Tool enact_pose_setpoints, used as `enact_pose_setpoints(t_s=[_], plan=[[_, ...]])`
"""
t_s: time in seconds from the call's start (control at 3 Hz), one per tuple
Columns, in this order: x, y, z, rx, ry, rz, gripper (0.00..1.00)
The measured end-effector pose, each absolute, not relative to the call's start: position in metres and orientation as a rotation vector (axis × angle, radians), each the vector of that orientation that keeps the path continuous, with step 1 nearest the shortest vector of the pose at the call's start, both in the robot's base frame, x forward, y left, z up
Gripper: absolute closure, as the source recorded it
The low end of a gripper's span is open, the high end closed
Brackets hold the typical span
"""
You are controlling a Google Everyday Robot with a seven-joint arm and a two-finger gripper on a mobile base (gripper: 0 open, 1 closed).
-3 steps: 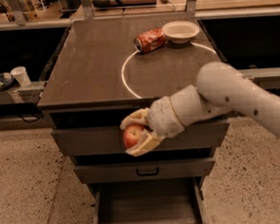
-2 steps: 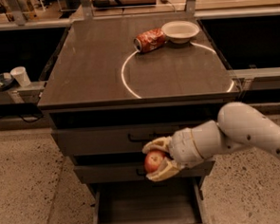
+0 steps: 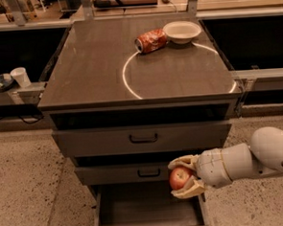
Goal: Place apple into bottom drawer
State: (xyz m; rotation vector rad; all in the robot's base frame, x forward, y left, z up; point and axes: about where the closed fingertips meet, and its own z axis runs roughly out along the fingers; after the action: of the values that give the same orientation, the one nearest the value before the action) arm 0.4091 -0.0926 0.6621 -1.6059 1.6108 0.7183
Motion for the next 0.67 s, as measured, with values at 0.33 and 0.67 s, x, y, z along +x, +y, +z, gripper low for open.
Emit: enact_pose_setpoints(t_s=[0.33,0.67], plan=[[0.419,-0.092,0.648,-1.589,1.629,0.691,1.0],[0.423,-0.095,0.598,-1.546,1.603,0.638,1.0]])
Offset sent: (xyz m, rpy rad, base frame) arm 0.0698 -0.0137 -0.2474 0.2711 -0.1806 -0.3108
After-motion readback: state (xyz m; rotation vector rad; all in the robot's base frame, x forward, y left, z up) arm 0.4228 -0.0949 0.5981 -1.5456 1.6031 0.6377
